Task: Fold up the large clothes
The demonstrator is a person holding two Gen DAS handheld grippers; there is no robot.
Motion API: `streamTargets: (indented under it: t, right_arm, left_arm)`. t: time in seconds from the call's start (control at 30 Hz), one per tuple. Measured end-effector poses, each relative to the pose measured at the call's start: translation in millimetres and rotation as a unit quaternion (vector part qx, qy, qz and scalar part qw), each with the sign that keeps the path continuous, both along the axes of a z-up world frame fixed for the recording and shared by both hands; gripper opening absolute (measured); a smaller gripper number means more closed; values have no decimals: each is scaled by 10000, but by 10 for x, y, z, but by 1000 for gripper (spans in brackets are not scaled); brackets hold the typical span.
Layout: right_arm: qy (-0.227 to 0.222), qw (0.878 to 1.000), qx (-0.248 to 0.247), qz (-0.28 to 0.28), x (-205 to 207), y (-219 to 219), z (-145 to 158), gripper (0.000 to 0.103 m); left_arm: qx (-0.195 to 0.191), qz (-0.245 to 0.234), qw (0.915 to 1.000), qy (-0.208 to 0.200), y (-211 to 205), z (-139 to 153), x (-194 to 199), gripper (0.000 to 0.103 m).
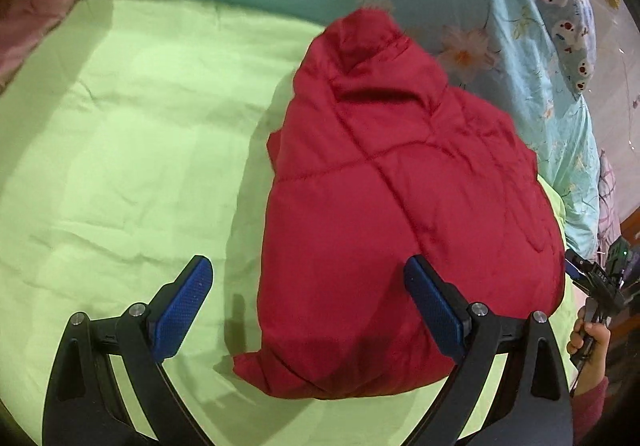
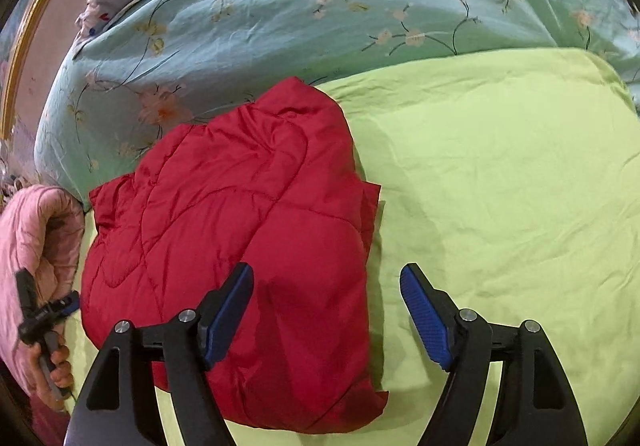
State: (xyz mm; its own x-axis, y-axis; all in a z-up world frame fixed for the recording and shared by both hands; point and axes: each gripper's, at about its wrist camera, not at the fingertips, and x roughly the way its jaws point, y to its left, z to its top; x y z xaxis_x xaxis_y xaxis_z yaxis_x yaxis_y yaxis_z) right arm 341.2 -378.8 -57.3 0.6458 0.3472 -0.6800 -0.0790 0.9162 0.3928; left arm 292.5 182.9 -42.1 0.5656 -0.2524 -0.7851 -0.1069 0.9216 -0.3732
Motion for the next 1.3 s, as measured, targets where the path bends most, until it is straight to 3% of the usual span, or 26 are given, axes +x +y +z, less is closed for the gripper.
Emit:
streamTargets:
  t: [0.17,0.3,0.47,0.63,0.73,0.8,0.97,1.13,1.2,1.3]
  right_arm:
    - [280,9974,639,184,190,-78,-197,83]
    - [472,9921,1145,181,347,-160,-386,89]
    - [707,9864,1469,224,531,-189,-554,99]
    - [904,9799,1746,347,657,-175,-640,101]
    - [995,9748,1944,456,712,-126,-674,98]
    - [1017,9717,2034,641,728,-53,-676,85]
    - [1070,9699,2046,769,743,104,-674,81]
    - [1040,9721,1951,782,707,155,-642,68]
    - [1000,9731,1910,818,678,193,-589,54]
    - [938,9748,1838,852,625,242,-498,43]
  left_arm:
    - [-700,-131,9974,74,84,-162,119,98]
    - [-921,-174,9955,125,94,-240,230,103]
    - [-1346,-374,9898,269,27,-367,391,103]
    - [-1802,-443,9820,341,-8,-460,484,103]
    - [-1862,-564,9805,282,-106,-452,499,103]
    - [-1704,-615,9833,196,-171,-422,497,103]
    - [-1664,-650,9839,94,-178,-405,495,97]
    - [-1541,-697,9856,-80,-222,-333,481,76]
    - [-1479,-695,9864,-154,-242,-271,468,67]
    - [-1376,-709,9875,-289,-259,-168,418,53]
